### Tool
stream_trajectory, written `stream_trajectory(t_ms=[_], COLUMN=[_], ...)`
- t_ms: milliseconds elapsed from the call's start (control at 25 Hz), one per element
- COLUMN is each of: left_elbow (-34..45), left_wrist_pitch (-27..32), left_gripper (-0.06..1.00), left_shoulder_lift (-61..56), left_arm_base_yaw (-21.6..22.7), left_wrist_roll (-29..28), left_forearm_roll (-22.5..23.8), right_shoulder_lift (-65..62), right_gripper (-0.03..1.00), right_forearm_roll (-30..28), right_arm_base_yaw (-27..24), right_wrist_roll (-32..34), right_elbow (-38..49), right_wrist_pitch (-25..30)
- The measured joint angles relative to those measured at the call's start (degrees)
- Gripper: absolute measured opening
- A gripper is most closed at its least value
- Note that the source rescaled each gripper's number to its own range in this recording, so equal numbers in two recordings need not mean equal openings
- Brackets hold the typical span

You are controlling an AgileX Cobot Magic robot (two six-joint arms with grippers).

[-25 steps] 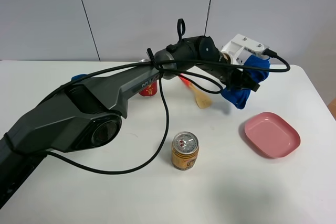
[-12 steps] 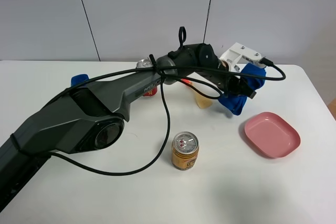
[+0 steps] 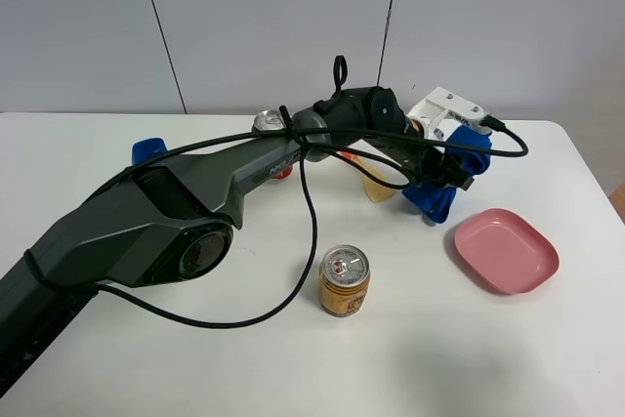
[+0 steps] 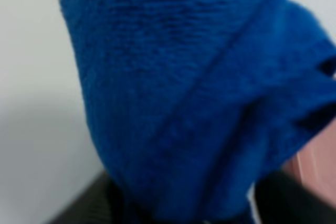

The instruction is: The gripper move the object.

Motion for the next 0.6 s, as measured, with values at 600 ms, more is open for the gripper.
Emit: stream_trajectory(t_ms=[600], left_elbow=[0.0], left_wrist_pitch=[5.1], left_gripper=[0.68], left_shoulder_lift=[-4.9], left_arm_base_yaw=[0.0], left_wrist_roll=[-0.1], left_forearm_roll=[4.0], right_shoulder_lift=[0.0], right_gripper=[1.0], right_forearm_roll=[0.0], right_arm_base_yaw=[0.0], right_wrist_roll=[0.0], right_elbow=[0.0], right_wrist_pitch=[0.0])
